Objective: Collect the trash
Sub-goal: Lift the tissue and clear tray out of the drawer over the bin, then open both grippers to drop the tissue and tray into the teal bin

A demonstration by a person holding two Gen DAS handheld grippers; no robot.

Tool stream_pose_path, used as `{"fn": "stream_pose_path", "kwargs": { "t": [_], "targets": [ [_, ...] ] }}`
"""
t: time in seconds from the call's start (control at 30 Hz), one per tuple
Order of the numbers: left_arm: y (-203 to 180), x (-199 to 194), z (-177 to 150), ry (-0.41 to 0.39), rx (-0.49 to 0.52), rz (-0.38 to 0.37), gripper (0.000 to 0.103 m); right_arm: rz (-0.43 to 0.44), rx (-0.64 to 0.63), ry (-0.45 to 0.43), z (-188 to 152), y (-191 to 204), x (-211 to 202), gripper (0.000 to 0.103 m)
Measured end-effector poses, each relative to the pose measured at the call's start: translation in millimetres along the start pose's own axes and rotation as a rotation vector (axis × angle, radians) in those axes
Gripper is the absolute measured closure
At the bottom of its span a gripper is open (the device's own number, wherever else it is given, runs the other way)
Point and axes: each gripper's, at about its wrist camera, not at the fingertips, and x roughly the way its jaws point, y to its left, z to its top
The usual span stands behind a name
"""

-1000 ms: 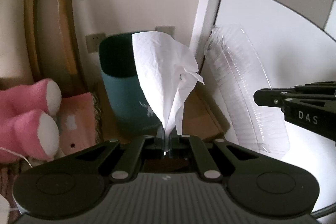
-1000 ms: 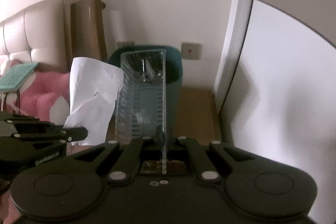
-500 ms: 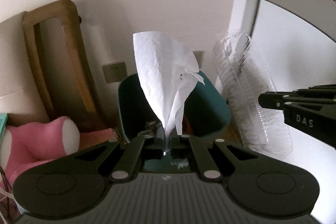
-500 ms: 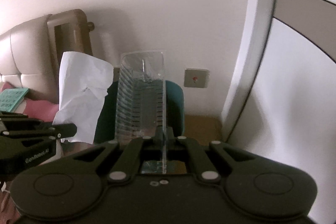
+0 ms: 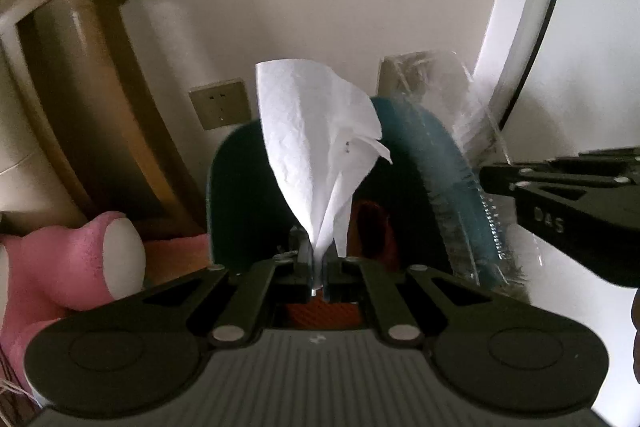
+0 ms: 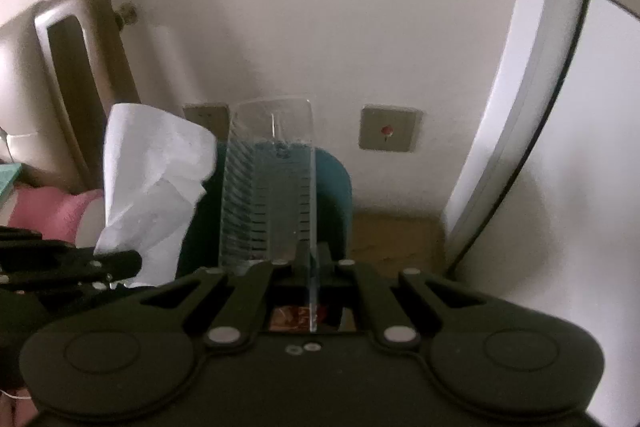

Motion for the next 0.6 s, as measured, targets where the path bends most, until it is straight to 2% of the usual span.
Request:
{"fn": "stream_pose_path", "kwargs": {
  "t": [0.23, 0.3, 0.6],
  "targets": [
    [-13, 34, 5, 0.087, 0.024, 0.018, 0.099, -0.015, -0.052, 0.053, -1, 7, 20, 0.101],
    [-16, 41, 6, 0.112, 0.037, 0.024, 0.099, -0.015, -0.055, 0.060, -1, 7, 22, 0.098],
    [-23, 54, 0, 0.156, 0.067, 0.037, 0.096, -0.008, -0.050, 0.062, -7, 0, 23, 0.090]
  ]
}}
